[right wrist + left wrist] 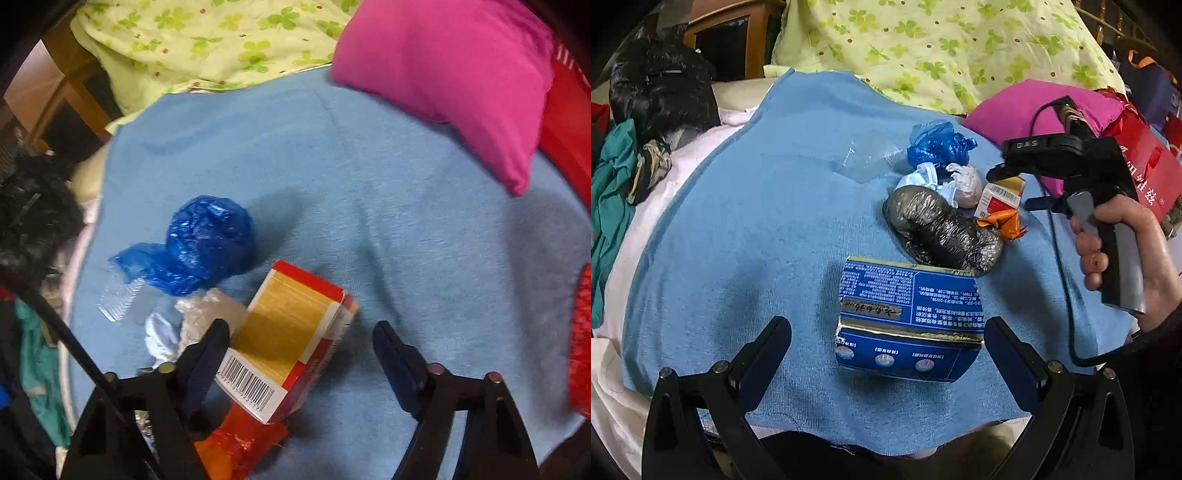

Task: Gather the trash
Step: 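Grasp the white-and-red medicine box with the right tool while the left tool grasps the blue box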

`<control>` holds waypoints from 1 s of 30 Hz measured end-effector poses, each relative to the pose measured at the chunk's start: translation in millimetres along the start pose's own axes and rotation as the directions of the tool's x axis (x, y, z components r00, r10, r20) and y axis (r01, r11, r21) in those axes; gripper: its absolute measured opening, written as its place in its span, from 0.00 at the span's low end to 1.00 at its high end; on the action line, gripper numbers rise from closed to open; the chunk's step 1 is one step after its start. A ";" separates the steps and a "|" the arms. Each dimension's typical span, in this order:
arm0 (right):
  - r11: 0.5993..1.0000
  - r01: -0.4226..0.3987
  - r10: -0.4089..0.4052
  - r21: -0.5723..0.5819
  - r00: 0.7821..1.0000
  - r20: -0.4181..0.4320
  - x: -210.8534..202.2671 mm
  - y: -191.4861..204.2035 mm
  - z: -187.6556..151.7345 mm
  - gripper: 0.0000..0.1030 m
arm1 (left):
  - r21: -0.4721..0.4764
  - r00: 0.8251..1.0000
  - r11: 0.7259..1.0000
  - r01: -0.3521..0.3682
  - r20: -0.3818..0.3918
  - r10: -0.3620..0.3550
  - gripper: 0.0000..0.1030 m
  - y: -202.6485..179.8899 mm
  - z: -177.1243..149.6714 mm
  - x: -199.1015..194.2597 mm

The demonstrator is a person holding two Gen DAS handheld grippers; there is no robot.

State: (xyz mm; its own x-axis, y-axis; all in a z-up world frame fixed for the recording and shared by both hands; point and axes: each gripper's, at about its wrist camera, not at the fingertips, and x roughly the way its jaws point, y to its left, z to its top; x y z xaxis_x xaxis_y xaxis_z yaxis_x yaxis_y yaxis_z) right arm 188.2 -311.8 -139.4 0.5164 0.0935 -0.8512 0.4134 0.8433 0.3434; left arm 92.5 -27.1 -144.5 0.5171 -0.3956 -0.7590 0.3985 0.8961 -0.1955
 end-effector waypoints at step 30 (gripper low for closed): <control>0.994 0.018 -0.019 0.106 1.000 0.006 23.1 -4.7 8.0 0.62 | -0.223 0.991 0.972 0.074 -0.093 -0.096 0.74 27.4 41.6 0.5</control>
State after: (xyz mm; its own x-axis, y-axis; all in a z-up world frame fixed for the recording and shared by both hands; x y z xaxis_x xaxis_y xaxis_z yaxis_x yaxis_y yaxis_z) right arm 204.2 -317.9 -157.5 0.5133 0.0746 -0.8550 0.4998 0.7839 0.3684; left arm 135.2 -11.1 -124.4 0.4032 -0.4596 -0.7914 0.2567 0.8868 -0.3842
